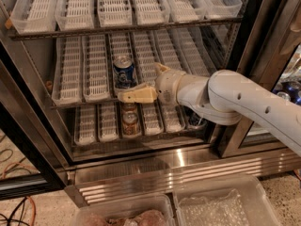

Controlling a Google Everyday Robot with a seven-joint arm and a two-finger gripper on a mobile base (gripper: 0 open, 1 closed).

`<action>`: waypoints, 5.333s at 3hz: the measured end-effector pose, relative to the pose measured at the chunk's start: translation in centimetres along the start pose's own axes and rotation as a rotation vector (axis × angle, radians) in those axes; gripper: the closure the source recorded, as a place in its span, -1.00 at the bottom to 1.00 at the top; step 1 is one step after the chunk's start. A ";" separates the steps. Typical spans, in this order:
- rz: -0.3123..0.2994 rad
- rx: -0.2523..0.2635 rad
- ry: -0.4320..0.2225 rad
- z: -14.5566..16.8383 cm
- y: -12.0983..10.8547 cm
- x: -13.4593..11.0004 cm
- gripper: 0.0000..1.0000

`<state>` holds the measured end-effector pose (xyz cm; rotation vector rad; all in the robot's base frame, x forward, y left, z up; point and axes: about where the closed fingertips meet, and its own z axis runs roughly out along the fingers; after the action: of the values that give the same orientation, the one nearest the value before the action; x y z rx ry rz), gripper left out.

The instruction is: Pick pepsi can from middle shelf of fridge

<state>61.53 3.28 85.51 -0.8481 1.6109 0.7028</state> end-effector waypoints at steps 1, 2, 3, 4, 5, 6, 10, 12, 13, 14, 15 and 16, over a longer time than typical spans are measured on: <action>0.005 -0.022 -0.029 1.2 -0.3 0.0 -1.00; 0.003 -0.035 -0.059 2.6 -0.8 0.2 -1.00; 0.002 -0.051 -0.078 3.8 -0.4 0.6 -1.00; 0.008 -0.064 -0.079 4.7 0.0 1.2 -1.00; 0.009 -0.075 -0.078 5.3 0.4 1.5 -1.00; 0.007 -0.087 -0.079 5.8 0.8 1.7 -1.00; -0.006 -0.138 -0.090 7.3 2.2 1.5 0.30; -0.006 -0.141 -0.087 7.3 2.0 1.3 1.00; -0.037 -0.153 -0.095 6.8 2.3 -0.6 1.00; -0.064 -0.206 -0.175 5.2 3.0 -4.9 1.00; -0.116 -0.317 -0.162 3.8 5.2 -7.4 1.00; -0.105 -0.435 -0.026 2.3 6.7 -5.7 1.00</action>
Offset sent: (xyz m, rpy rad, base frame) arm 0.0365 0.0200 -0.0140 0.0840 -0.0438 0.0418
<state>57.90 9.82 90.73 -1.2215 1.3976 1.0039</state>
